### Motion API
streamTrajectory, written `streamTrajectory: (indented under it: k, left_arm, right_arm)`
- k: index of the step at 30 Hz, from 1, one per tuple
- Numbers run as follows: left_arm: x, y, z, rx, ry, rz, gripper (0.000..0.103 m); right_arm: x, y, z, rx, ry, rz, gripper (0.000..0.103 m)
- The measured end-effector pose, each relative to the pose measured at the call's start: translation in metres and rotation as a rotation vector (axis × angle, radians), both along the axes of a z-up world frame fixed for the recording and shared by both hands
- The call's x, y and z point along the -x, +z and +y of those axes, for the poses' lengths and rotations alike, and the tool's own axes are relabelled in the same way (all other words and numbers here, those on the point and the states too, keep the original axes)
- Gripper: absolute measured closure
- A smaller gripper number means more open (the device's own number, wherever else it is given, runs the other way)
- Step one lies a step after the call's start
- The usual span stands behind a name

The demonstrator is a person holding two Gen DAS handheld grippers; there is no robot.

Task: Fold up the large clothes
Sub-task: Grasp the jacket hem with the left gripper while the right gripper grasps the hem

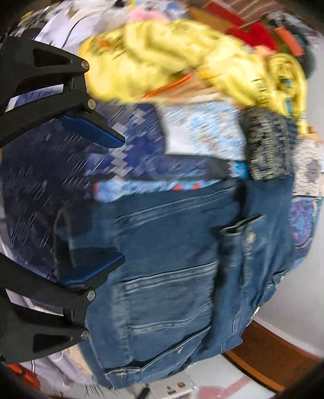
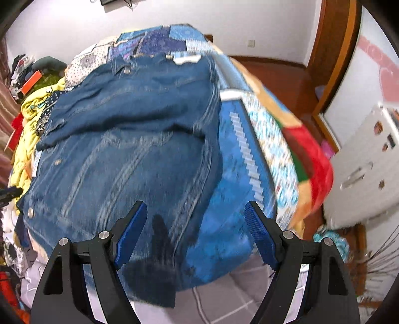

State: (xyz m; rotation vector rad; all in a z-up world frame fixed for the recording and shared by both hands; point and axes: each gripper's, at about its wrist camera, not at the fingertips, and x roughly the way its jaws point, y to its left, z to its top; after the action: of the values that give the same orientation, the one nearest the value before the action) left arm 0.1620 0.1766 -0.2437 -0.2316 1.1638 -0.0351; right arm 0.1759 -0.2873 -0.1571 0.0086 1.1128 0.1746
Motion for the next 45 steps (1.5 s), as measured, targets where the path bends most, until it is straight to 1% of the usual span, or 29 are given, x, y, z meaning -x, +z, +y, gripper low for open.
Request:
streamTrajectory:
  k: [3,7,9,10,11,12,13,16,18,19,20,21,23,24,26,30,33,37,39,42,45]
  left_arm:
    - [0.001,-0.014,-0.002,0.100,0.028,0.051,0.018]
    - [0.002,-0.028,0.003,0.247,0.104,0.080,0.018]
    - [0.003,-0.030,0.006,0.295,0.124,0.067,0.019]
    - [0.004,-0.031,0.005,0.310,0.117,0.058,0.021]
    - [0.005,-0.030,0.003,0.326,0.102,0.049,0.027]
    - [0.006,-0.028,0.001,0.328,0.090,0.042,0.034]
    - [0.007,-0.027,-0.002,0.329,0.077,0.035,0.037]
    - [0.007,-0.026,-0.006,0.339,0.072,0.020,0.044]
    - [0.008,-0.026,-0.006,0.360,0.078,0.010,0.055]
    - [0.005,-0.025,-0.006,0.362,0.079,0.007,0.057]
    - [0.004,-0.024,-0.007,0.356,0.077,-0.001,0.063]
    - [0.004,-0.021,-0.007,0.350,0.070,-0.011,0.071]
    - [0.002,-0.017,-0.009,0.331,0.057,-0.028,0.081]
    - [0.000,-0.015,-0.012,0.322,0.051,-0.038,0.083]
    - [-0.002,-0.006,-0.014,0.305,0.046,-0.071,0.090]
    - [-0.008,0.019,-0.016,0.283,0.024,-0.141,0.091]
    - [-0.017,0.044,-0.020,0.239,0.008,-0.209,0.092]
    - [-0.036,0.078,-0.018,0.232,0.009,-0.297,0.092]
    - [-0.055,0.096,-0.014,0.238,0.005,-0.338,0.092]
    - [-0.087,0.116,-0.012,0.236,0.018,-0.380,0.092]
    - [-0.124,0.124,-0.001,0.250,0.063,-0.411,0.092]
  right_arm:
    - [0.003,-0.011,-0.001,-0.026,-0.003,0.045,0.025]
    - [0.005,-0.021,-0.003,-0.099,-0.014,0.089,0.025]
    - [0.005,-0.022,-0.004,-0.139,-0.017,0.097,0.025]
    - [0.004,-0.023,-0.006,-0.179,-0.014,0.102,0.025]
    - [0.004,-0.024,-0.007,-0.205,-0.012,0.108,0.025]
    - [0.004,-0.025,-0.006,-0.227,-0.010,0.114,0.025]
    - [0.004,-0.028,-0.005,-0.247,-0.005,0.119,0.025]
    - [0.004,-0.029,0.000,-0.254,0.006,0.105,0.026]
    - [0.002,-0.027,0.006,-0.267,0.029,0.089,0.032]
    - [0.001,-0.026,0.007,-0.278,0.041,0.084,0.041]
    - [0.000,-0.025,0.009,-0.277,0.048,0.077,0.046]
    - [0.000,-0.023,0.011,-0.273,0.060,0.070,0.049]
    - [-0.003,-0.021,0.016,-0.261,0.082,0.048,0.062]
    - [-0.004,-0.019,0.017,-0.254,0.091,0.036,0.067]
    - [-0.007,-0.015,0.021,-0.233,0.102,0.012,0.087]
    - [-0.015,-0.005,0.026,-0.230,0.140,-0.031,0.092]
    - [-0.024,0.009,0.034,-0.224,0.172,-0.085,0.093]
    - [-0.046,0.034,0.039,-0.255,0.206,-0.157,0.094]
    - [-0.062,0.046,0.046,-0.239,0.223,-0.194,0.095]
    - [-0.094,0.063,0.057,-0.215,0.208,-0.264,0.095]
    - [-0.137,0.070,0.060,-0.209,0.179,-0.297,0.095]
